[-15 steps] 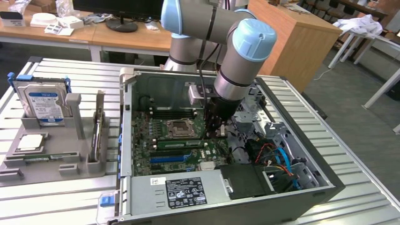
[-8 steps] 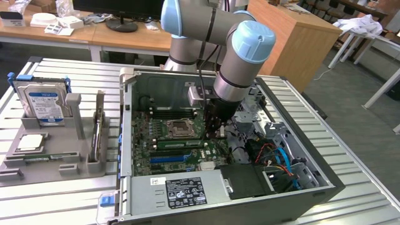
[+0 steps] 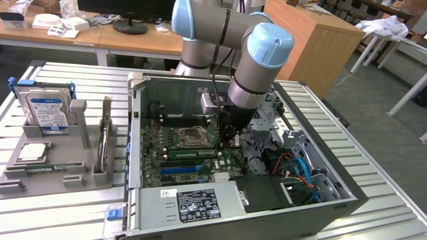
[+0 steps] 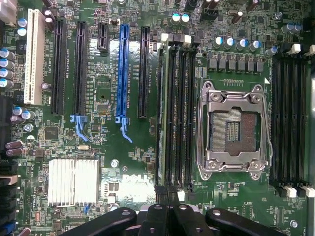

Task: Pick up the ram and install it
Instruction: 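Press down the ram until it locks into place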

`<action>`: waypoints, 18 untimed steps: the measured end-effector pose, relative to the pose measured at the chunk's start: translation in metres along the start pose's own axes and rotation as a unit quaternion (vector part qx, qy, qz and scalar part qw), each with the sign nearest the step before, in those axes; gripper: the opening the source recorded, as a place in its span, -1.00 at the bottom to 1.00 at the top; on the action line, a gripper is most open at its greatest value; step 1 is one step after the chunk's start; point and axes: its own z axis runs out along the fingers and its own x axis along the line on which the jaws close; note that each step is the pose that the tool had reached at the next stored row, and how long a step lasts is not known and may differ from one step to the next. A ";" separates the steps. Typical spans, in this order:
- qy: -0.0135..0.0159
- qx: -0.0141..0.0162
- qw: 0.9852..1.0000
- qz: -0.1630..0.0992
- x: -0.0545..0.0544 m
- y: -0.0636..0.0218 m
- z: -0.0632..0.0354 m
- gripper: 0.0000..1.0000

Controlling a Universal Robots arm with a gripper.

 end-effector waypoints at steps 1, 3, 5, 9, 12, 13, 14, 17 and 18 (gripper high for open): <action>0.000 0.000 1.000 0.000 0.000 0.0000 0.0000 -0.79; 0.000 0.000 1.000 0.000 0.000 0.0000 0.0001 -0.79; 0.000 0.000 1.000 0.000 0.000 0.0000 0.0009 -0.79; 0.000 0.000 1.000 0.000 0.000 0.0000 0.0014 -0.79; 0.000 0.000 1.000 0.000 0.000 -0.0001 0.0023 -0.79; 0.000 0.000 1.000 0.000 0.000 -0.0001 0.0029 -0.79; 0.000 0.000 1.000 0.000 0.000 -0.0001 0.0032 -0.79; 0.000 0.000 1.000 0.000 0.000 -0.0001 0.0032 -0.79; 0.000 0.000 1.000 0.000 0.000 -0.0001 0.0033 -0.79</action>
